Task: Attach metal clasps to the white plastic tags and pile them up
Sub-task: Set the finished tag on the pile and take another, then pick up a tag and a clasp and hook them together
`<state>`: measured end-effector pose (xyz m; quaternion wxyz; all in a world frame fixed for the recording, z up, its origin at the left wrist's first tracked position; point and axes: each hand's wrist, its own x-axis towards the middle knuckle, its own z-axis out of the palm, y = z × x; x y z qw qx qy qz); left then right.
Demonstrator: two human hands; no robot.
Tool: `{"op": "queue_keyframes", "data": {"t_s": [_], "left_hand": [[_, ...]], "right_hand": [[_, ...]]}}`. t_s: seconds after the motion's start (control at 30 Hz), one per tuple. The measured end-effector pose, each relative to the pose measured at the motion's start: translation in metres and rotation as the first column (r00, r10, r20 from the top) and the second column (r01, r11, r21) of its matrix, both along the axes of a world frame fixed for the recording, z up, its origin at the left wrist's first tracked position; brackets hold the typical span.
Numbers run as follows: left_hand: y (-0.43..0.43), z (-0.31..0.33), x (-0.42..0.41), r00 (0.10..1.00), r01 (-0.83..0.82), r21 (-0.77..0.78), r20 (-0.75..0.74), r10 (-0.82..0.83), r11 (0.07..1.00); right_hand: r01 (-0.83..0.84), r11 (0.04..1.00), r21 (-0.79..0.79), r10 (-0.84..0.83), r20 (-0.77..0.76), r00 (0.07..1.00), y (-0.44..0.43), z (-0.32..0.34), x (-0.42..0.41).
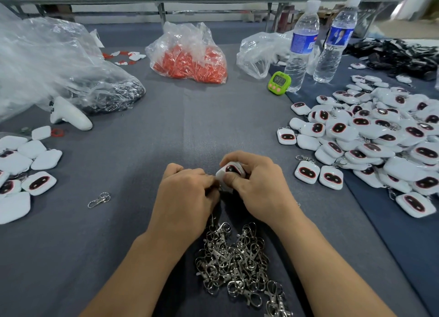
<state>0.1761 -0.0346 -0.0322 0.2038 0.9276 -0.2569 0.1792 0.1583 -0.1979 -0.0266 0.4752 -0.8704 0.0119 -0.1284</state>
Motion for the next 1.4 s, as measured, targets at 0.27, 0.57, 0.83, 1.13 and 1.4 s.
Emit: {"op": "queue_keyframes", "data": {"t_s": [0.27,0.57,0.83,1.13,1.4], "left_hand": [[-0.001,0.002,-0.004,0.999,-0.012,-0.007,0.053,0.013,1.0],[-0.003,0.004,-0.009,0.993,-0.06,-0.032,0.097,0.063,0.998],[-0.002,0.011,-0.005,0.95,-0.089,-0.514,-0.3,-0.082,0.853],[0.001,0.015,0.001,0.865,-0.088,-0.652,-0.425,-0.267,0.753],[0.001,0.011,-0.008,0.985,0.052,-0.181,0.171,-0.021,0.982]], "right_hand": [[0.002,0.999,-0.045,-0.005,-0.05,0.999,-0.001,0.007,0.0],[0.008,1.0,-0.022,-0.01,-0.087,0.996,-0.001,0.007,-0.004],[0.043,0.843,0.536,0.058,-0.17,0.984,-0.008,0.01,-0.003],[0.028,0.654,0.756,0.162,-0.177,0.971,-0.006,0.014,-0.008],[0.122,0.595,0.794,0.128,-0.243,0.962,0.001,0.011,-0.008]]}}
